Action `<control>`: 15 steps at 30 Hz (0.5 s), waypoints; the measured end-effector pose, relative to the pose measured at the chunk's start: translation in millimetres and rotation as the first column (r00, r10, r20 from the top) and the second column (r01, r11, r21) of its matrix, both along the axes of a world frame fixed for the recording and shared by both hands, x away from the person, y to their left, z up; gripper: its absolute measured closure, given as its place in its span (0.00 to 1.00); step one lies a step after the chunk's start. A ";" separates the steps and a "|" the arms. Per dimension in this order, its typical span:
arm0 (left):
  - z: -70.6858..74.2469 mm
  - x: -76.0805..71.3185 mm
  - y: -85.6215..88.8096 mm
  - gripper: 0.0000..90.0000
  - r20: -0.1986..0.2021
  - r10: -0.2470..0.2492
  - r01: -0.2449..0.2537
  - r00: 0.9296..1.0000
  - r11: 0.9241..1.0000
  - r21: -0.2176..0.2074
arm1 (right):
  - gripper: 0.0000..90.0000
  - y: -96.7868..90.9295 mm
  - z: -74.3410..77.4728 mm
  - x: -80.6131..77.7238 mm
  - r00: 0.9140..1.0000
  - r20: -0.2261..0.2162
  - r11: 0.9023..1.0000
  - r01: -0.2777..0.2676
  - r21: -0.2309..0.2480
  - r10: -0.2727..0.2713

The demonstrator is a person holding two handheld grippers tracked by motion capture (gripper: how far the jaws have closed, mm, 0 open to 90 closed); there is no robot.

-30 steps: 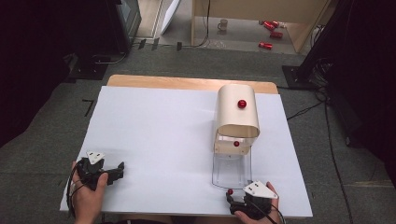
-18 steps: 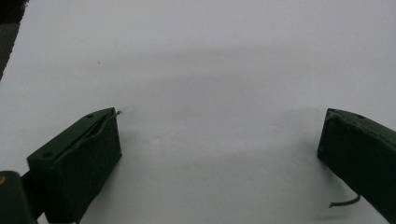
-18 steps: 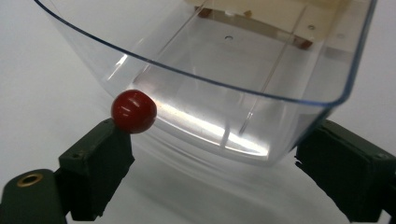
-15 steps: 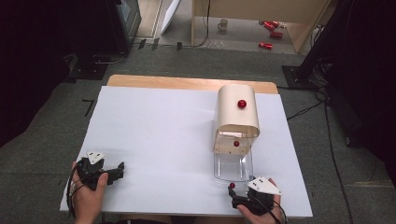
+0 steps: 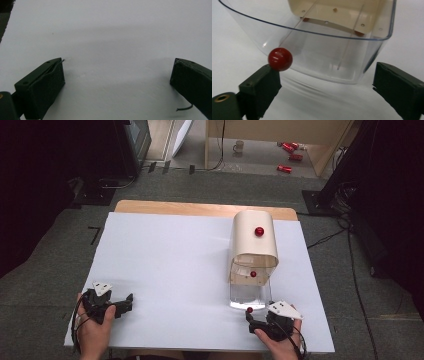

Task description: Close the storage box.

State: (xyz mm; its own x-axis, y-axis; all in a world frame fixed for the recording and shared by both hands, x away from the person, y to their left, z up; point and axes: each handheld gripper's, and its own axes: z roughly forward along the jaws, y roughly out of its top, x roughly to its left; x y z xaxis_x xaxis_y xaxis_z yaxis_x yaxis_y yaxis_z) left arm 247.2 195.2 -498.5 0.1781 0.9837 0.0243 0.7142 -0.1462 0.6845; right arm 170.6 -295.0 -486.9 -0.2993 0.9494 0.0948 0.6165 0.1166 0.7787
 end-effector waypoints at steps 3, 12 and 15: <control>0.0 0.0 0.0 0.00 0.000 0.000 0.000 1.000 1.000 0.000 | 0.03 -0.3 -0.4 6.2 1.000 -0.010 1.000 0.013 -0.002 -0.013; 0.0 0.0 0.0 0.00 0.000 0.000 0.000 1.000 1.000 0.000 | 0.01 -2.3 -1.0 21.7 0.999 -0.026 1.000 0.019 0.006 -0.018; 0.0 0.0 0.0 0.00 0.000 0.000 0.000 1.000 1.000 0.000 | 0.01 -1.6 -0.1 27.3 0.999 -0.023 1.000 0.027 0.005 -0.027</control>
State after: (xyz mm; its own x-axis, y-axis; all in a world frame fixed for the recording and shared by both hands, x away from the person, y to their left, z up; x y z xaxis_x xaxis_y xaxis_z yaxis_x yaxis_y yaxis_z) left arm 247.2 195.2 -498.5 0.1780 0.9837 0.0245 0.7139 -0.1463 0.6848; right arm 197.9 -296.6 -487.0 -0.2715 0.9565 0.1066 0.6372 0.0956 0.7647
